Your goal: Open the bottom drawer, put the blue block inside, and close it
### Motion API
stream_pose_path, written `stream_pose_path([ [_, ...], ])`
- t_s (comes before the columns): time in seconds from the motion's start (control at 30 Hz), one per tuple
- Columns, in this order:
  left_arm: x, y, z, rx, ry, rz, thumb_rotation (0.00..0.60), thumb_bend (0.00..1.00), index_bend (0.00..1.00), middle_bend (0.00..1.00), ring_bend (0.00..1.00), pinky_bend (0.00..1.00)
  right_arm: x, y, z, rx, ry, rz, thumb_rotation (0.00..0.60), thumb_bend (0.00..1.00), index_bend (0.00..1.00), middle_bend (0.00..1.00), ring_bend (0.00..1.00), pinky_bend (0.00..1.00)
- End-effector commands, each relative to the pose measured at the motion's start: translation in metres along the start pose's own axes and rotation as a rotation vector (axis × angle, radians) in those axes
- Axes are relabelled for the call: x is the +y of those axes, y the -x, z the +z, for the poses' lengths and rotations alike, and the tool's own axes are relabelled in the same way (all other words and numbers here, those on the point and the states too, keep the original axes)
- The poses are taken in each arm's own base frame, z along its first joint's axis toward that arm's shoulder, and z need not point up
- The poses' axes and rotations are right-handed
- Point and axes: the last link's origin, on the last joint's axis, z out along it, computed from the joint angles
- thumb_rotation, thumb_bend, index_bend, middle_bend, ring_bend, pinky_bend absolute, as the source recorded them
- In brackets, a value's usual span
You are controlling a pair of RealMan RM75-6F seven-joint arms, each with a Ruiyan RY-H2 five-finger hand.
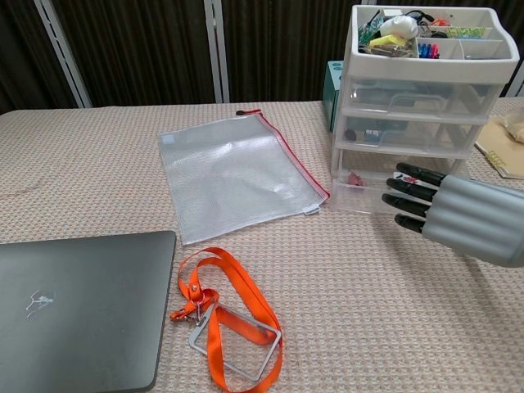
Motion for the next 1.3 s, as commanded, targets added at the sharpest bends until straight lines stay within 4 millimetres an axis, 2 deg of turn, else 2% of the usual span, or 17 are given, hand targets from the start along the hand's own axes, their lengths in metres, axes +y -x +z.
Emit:
stream_pose_path([
  [0.03, 0.000, 0.000, 0.000, -0.001, -0.001, 0.000, 0.600, 0.19, 0.14, 0.00, 0.00, 0.00, 0.003, 0.006, 0.002, -0.030, 0.022, -0.009, 0.600, 0.25, 0.23, 0.08, 0.00, 0.03],
  [0.8, 0.000, -0.001, 0.000, 0.001, 0.010, -0.002, 0.600, 0.19, 0.14, 0.00, 0.00, 0.00, 0.020, 0.047, 0.022, -0.247, 0.168, 0.021, 0.600, 0.25, 0.23, 0.09, 0.00, 0.03],
  [1.07, 0.000, -0.001, 0.000, -0.001, 0.009, -0.002, 0.600, 0.19, 0.14, 0.00, 0.00, 0.00, 0.018, 0.045, 0.016, -0.234, 0.164, 0.010, 0.600, 0.25, 0.23, 0.09, 0.00, 0.03],
  [1.3, 0.000, 0.000, -0.001, 0.000, 0.011, 0.002, 0.600, 0.19, 0.14, 0.00, 0.00, 0.00, 0.019, 0.027, -0.001, -0.172, 0.192, 0.090, 0.600, 0.25, 0.23, 0.09, 0.00, 0.03],
])
